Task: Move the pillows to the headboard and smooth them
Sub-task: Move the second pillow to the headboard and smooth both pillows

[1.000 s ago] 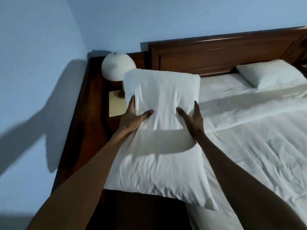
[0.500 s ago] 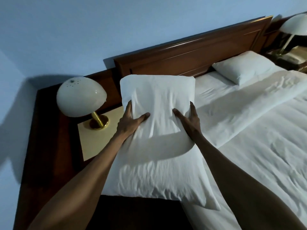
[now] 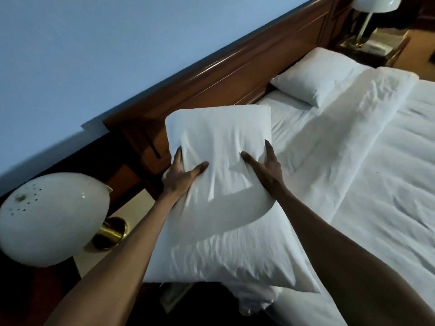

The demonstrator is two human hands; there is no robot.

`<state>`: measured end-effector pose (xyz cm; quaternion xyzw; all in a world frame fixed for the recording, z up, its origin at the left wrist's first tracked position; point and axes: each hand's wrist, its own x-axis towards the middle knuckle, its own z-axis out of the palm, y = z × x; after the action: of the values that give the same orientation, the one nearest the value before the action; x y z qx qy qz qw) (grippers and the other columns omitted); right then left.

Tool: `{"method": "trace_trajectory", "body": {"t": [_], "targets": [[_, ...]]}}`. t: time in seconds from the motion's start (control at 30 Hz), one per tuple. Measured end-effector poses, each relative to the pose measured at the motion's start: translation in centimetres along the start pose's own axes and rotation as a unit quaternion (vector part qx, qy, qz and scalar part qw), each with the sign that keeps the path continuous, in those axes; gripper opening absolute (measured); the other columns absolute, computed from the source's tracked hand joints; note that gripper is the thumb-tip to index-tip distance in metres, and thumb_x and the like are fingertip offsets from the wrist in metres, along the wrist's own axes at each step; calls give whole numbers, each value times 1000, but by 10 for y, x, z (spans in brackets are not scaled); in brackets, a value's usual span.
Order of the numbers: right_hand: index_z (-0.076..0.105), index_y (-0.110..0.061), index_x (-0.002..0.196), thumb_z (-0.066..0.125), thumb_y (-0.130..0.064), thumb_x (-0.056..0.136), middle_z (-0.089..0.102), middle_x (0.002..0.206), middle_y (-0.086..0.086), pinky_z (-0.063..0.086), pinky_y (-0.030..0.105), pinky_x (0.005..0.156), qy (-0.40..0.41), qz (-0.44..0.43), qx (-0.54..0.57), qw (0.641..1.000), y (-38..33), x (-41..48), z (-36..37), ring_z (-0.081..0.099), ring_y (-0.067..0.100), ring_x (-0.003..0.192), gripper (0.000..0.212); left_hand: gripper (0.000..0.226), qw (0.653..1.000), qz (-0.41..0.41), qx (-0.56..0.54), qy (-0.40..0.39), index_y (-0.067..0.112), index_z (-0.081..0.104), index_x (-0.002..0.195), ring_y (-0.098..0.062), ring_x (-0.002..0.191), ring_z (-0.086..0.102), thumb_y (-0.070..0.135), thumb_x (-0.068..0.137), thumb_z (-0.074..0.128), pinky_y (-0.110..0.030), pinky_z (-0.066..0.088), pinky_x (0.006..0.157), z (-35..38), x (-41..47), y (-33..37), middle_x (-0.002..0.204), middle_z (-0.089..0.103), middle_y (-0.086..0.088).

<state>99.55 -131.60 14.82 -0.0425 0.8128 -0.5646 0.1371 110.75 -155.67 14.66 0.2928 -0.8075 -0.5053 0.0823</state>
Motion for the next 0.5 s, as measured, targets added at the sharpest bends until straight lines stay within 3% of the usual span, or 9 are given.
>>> {"method": "trace_trajectory", "body": {"t": [0.23, 0.4, 0.5], "targets": [[25, -35, 159, 72, -65, 82, 43, 159, -3, 32, 38, 117, 75, 29, 12, 997, 7, 78, -5, 41, 26, 145, 96, 110, 997, 30, 5, -70, 51, 33, 153, -15, 126, 63, 83, 59, 81, -48, 50, 110, 41, 115, 20, 142, 61, 19], [27, -39, 157, 71, -74, 75, 47, 156, -7, 36, 45, 119, 117, 46, 21, 992, 31, 144, -19, 46, 24, 142, 99, 110, 992, 49, 13, -115, 49, 27, 157, -13, 129, 58, 76, 65, 81, -46, 45, 114, 91, 183, 40, 137, 54, 27], [24, -36, 159, 72, -69, 79, 42, 160, -5, 32, 41, 120, 139, 54, 19, 989, 48, 188, -23, 41, 25, 146, 99, 113, 990, 48, 9, -131, 55, 25, 154, -14, 129, 60, 82, 59, 81, -48, 46, 114, 123, 229, 40, 141, 58, 25]]}}
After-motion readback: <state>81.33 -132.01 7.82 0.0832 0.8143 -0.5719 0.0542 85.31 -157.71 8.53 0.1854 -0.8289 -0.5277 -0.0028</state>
